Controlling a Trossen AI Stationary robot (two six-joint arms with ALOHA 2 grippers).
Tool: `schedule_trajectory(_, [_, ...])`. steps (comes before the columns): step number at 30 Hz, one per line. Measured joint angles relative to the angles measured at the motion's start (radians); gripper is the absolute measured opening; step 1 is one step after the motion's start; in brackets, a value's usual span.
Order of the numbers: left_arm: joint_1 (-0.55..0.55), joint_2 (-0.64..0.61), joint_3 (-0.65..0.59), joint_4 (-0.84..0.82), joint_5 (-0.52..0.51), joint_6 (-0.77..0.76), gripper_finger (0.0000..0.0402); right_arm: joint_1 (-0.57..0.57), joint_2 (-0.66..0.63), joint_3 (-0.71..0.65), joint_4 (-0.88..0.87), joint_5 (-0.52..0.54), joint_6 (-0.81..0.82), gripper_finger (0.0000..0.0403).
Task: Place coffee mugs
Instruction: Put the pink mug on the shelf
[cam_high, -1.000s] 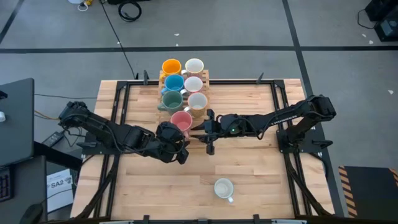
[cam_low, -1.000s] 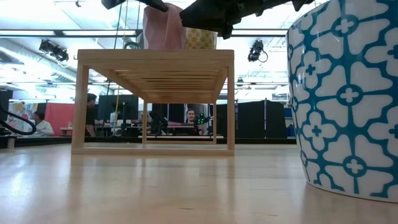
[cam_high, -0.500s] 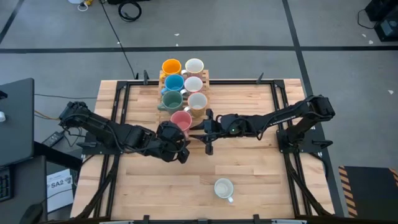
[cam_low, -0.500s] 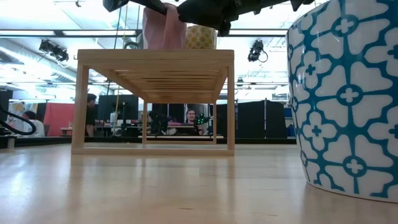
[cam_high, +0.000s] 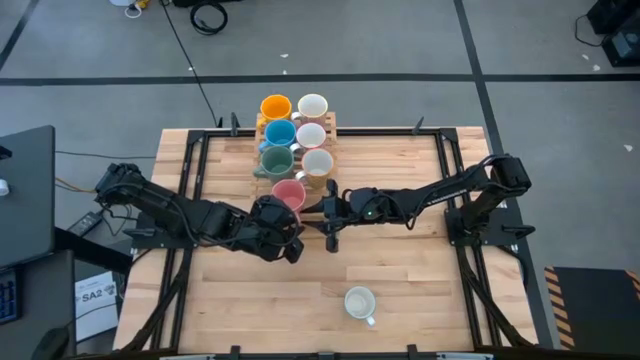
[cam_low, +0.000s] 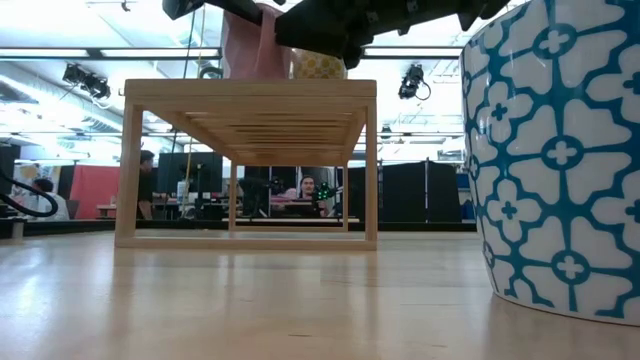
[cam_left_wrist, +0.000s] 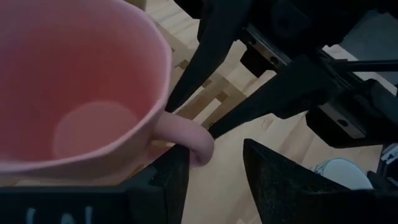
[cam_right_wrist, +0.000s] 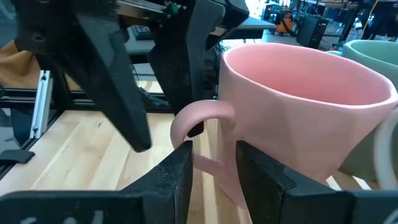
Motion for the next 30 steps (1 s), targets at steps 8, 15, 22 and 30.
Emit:
schedule_trajectory(8, [0.0, 0.0, 0.0, -0.014, 0.014, 0.0, 0.0115, 0.02, 0.0, 0.0, 0.003, -0.005, 0.0, 0.013])
schedule_trajectory(15, [-0.001, 0.0, 0.0, -0.035, 0.025, 0.001, 0.0071, 0.021, 0.0, 0.0, 0.002, -0.011, -0.002, 0.013])
schedule_trajectory(22, [-0.013, 0.0, 0.0, -0.041, 0.03, 0.053, 0.0038, 0.021, 0.0, -0.001, 0.001, -0.008, -0.026, 0.013])
schedule_trajectory(30, [-0.016, -0.013, 0.0, -0.064, 0.039, 0.087, 0.0039, 0.022, 0.0, -0.001, 0.001, -0.008, -0.027, 0.013])
